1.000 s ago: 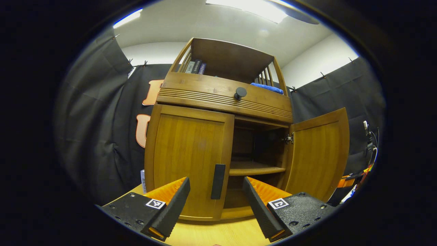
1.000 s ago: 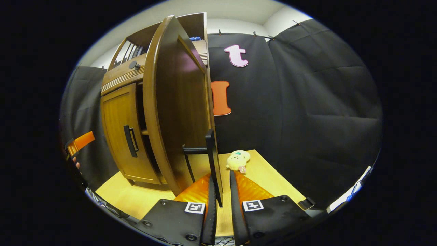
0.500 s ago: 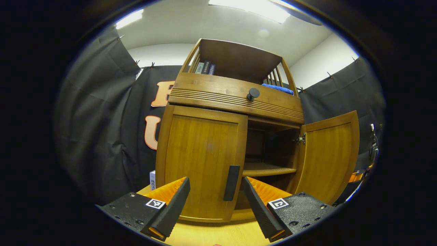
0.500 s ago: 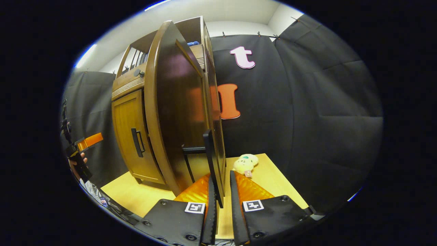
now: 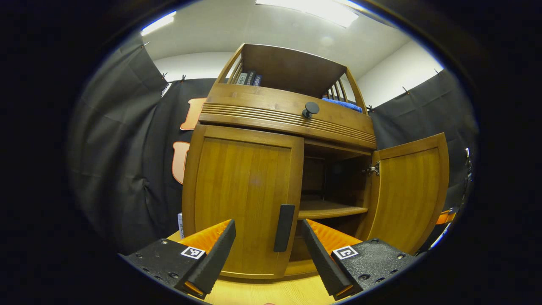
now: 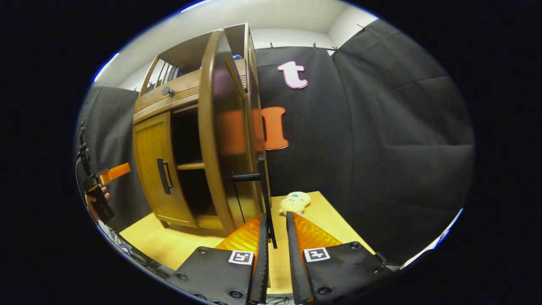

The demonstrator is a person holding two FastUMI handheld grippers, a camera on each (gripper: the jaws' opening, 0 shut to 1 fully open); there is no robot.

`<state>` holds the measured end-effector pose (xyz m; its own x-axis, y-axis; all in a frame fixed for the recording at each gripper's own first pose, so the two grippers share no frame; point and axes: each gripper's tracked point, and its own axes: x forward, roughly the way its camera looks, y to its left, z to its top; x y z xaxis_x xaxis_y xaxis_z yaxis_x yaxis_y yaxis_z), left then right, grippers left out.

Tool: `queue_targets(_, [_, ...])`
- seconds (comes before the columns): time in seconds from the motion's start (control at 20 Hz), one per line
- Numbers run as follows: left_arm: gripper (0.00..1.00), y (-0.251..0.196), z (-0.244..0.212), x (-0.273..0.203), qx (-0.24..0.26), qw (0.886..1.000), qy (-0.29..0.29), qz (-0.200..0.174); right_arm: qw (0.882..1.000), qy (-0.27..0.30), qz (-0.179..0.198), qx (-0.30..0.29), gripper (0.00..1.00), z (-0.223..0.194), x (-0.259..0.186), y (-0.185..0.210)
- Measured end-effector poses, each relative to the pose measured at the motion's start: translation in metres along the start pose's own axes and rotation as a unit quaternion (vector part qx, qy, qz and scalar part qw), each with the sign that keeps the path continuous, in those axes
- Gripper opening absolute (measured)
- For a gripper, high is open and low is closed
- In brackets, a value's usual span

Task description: Open the right door of the double-door shoe cabinet with the right hand, and open the left door with the left hand.

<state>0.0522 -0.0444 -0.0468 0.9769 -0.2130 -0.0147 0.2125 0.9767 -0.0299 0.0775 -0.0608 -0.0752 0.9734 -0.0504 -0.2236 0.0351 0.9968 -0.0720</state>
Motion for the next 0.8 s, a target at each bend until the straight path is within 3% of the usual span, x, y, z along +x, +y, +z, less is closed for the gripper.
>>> queue_targets(0.05, [0.95,-0.002,-0.003,0.005,-0.001,1.000,0.001,-0.003,1.000,-0.006,-0.010,0.005,0.23,0.003,-0.006,-0.003])
queue_targets(0.1, [0.92,-0.004,-0.006,0.011,-0.003,1.000,0.006,-0.005,1.000,-0.013,-0.019,0.012,0.30,0.005,-0.010,-0.004])
queue_targets(0.15, [0.92,-0.005,-0.011,0.015,-0.006,1.000,0.012,-0.008,0.999,-0.018,-0.030,0.016,0.30,0.007,-0.015,-0.005])
queue_targets(0.2, [0.92,-0.007,-0.014,0.019,-0.009,1.000,0.015,-0.012,0.999,-0.020,-0.041,0.017,0.17,0.008,-0.019,-0.006])
queue_targets(0.3, [0.95,-0.009,-0.017,0.027,-0.006,1.000,0.015,-0.017,0.998,-0.026,-0.056,0.015,0.30,0.013,-0.029,-0.006])
queue_targets(0.35, [0.95,-0.010,-0.017,0.034,-0.002,1.000,0.014,-0.019,0.998,-0.028,-0.059,0.016,0.17,0.017,-0.035,-0.004])
queue_targets(0.7, [0.92,-0.020,-0.036,0.070,0.007,0.999,0.026,-0.017,0.996,-0.057,-0.060,0.027,0.17,0.027,-0.056,0.051])
queue_targets(0.75, [0.92,-0.024,-0.037,0.081,0.016,0.999,0.024,-0.018,0.996,-0.065,-0.058,0.028,0.30,0.031,-0.058,0.061])
queue_targets(0.8, [0.93,-0.025,-0.039,0.087,0.023,0.999,0.024,-0.018,0.996,-0.075,-0.051,0.028,0.30,0.035,-0.057,0.075])
